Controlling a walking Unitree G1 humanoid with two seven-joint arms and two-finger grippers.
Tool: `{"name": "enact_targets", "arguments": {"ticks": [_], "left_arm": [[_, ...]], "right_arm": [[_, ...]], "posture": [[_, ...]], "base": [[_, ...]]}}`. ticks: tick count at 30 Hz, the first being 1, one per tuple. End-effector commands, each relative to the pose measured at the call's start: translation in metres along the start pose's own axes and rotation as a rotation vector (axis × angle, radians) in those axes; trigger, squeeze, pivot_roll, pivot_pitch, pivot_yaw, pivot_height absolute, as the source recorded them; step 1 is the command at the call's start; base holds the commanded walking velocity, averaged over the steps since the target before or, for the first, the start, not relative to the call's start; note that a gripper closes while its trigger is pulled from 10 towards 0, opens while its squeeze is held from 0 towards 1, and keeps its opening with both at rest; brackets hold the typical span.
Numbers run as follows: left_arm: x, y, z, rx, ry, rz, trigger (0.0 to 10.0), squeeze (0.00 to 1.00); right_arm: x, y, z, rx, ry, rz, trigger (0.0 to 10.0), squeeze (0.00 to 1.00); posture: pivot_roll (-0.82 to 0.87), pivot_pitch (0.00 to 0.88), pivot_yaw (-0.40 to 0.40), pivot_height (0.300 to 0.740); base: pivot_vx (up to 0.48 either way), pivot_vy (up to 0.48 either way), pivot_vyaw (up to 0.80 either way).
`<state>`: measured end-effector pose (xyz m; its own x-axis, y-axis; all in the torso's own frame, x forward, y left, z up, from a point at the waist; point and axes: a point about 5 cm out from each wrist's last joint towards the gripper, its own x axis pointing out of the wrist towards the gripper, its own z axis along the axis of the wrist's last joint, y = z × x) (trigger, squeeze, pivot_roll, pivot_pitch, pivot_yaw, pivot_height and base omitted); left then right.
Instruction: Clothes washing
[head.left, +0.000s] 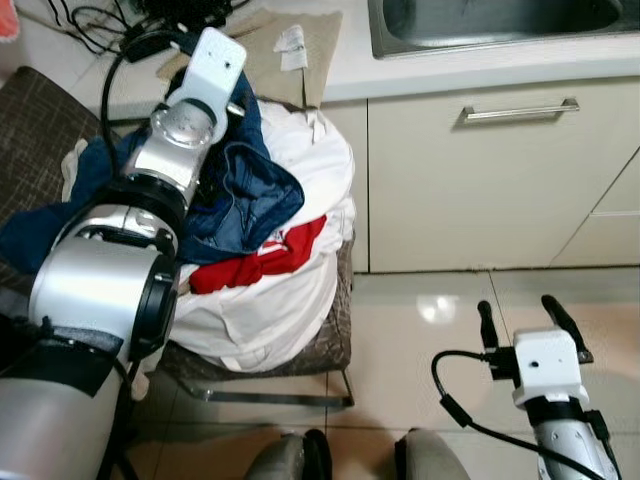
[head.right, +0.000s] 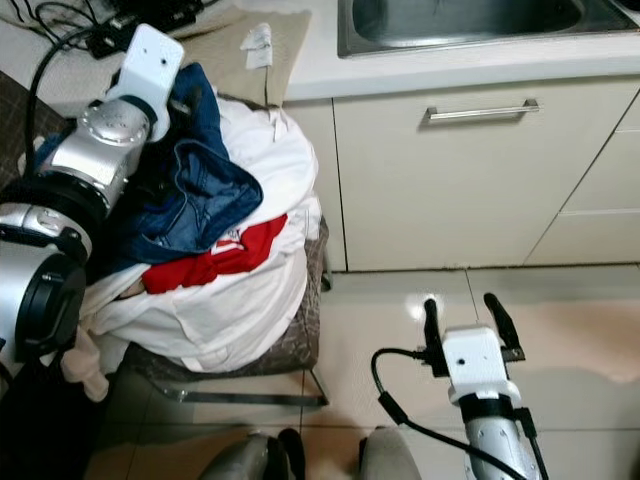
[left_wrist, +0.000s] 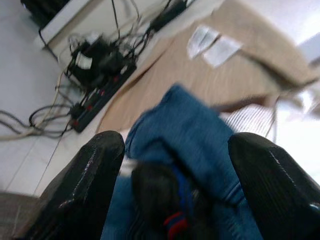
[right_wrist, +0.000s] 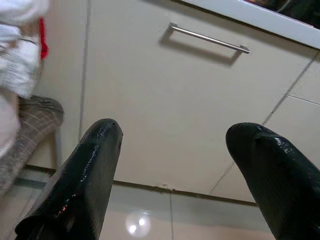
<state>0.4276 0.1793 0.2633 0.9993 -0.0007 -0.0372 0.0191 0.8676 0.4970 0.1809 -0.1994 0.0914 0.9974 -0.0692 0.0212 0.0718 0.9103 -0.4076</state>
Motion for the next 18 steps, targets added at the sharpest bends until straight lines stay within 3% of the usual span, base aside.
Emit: {"name": "enact_targets", "arguments": {"ticks": [1, 4, 8, 18], "left_arm": [[-0.002, 0.010, -0.018, 0.021, 0.083, 0.035, 10.0, 0.00], [-0.005, 0.015, -0.034, 0.001, 0.149, 0.076, 10.0, 0.00], [-0.007, 0.020, -0.040, -0.032, 0.170, 0.104, 10.0, 0.00], [-0.008, 0.013, -0.052, -0.094, 0.245, 0.059, 10.0, 0.00]], "right_arm": [[-0.003, 0.003, 0.004, 0.014, 0.001, 0.018, 10.0, 0.00], [-0.007, 0.003, 0.004, 0.018, 0.016, 0.031, 10.0, 0.00], [-0.013, 0.003, 0.003, 0.018, 0.037, 0.039, 10.0, 0.00], [-0.017, 0.005, 0.001, 0.014, 0.064, 0.059, 10.0, 0.00]], "posture": [[-0.30, 0.223, 0.180, 0.723], [-0.30, 0.240, 0.179, 0.723], [-0.30, 0.259, 0.175, 0.723], [-0.29, 0.279, 0.173, 0.723]], "base": [[0.000, 0.000, 0.00], [0.000, 0.000, 0.00], [0.000, 0.000, 0.00], [0.000, 0.000, 0.00]]}}
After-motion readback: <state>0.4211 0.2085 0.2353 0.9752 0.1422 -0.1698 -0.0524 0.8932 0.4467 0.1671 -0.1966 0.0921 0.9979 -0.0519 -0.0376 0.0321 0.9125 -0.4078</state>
